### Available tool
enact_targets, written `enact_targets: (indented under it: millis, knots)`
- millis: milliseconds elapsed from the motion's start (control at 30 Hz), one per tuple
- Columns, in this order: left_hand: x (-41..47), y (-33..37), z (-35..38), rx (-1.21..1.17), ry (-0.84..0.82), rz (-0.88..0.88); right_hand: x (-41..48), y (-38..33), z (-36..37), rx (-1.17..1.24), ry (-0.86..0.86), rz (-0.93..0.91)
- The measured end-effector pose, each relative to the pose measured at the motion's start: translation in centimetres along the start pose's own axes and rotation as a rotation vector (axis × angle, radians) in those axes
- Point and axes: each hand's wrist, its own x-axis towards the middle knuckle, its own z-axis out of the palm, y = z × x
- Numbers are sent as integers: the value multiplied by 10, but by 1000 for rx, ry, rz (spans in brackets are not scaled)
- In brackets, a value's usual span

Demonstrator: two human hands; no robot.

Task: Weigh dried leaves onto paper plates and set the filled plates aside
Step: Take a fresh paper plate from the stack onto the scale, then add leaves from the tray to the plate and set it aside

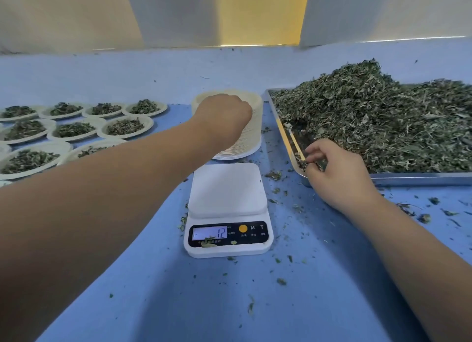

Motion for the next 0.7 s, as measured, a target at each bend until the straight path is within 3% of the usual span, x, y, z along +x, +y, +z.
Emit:
enact_targets:
  millis: [700]
  knots:
    - [4,2,-11,79,-28,97,-4,-1,2,-77,-26,-40]
